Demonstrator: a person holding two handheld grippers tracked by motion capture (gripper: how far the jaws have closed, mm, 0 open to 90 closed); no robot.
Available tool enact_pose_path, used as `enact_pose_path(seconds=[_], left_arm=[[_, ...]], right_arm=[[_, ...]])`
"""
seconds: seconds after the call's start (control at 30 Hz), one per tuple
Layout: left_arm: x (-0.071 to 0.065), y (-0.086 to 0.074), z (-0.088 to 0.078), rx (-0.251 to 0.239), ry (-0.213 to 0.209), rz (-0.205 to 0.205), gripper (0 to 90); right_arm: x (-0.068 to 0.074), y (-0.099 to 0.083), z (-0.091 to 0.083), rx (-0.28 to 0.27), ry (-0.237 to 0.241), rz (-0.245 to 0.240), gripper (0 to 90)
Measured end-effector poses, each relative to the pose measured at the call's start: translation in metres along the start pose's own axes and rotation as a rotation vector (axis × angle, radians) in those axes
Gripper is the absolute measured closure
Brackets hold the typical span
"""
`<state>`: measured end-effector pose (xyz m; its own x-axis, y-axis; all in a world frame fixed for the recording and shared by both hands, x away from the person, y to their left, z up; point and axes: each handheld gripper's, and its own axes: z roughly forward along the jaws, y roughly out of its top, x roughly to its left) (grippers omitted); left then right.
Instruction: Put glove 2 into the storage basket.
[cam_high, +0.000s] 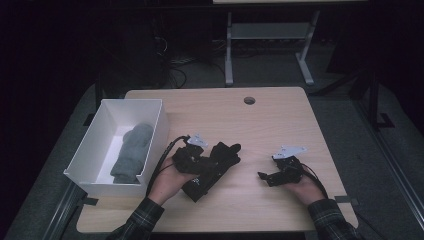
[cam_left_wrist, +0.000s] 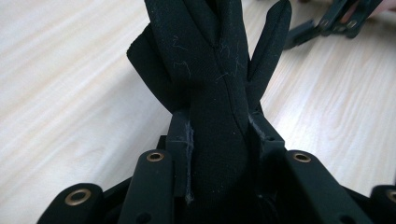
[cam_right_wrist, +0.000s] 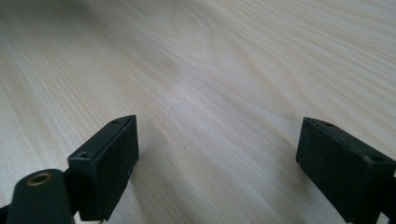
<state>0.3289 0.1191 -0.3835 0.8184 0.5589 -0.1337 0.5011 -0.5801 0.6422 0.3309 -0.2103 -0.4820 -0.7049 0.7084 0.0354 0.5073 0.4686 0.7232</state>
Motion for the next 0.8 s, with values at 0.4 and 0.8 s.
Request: enact_pose_path(seconds=[0.4,0.8], left_arm=[[0.006,0.034,-0.056,-0.026,0.051,-0.001,66.1],[0.027,0.055,-0.106,-0.033,0.125,0.005,66.1]], right_arm=[[0.001,0.0,0.0,0.003,-0.001,0.01,12.5],[0.001,0.0,0.0,0.002,-0.001,0.008,12.5]])
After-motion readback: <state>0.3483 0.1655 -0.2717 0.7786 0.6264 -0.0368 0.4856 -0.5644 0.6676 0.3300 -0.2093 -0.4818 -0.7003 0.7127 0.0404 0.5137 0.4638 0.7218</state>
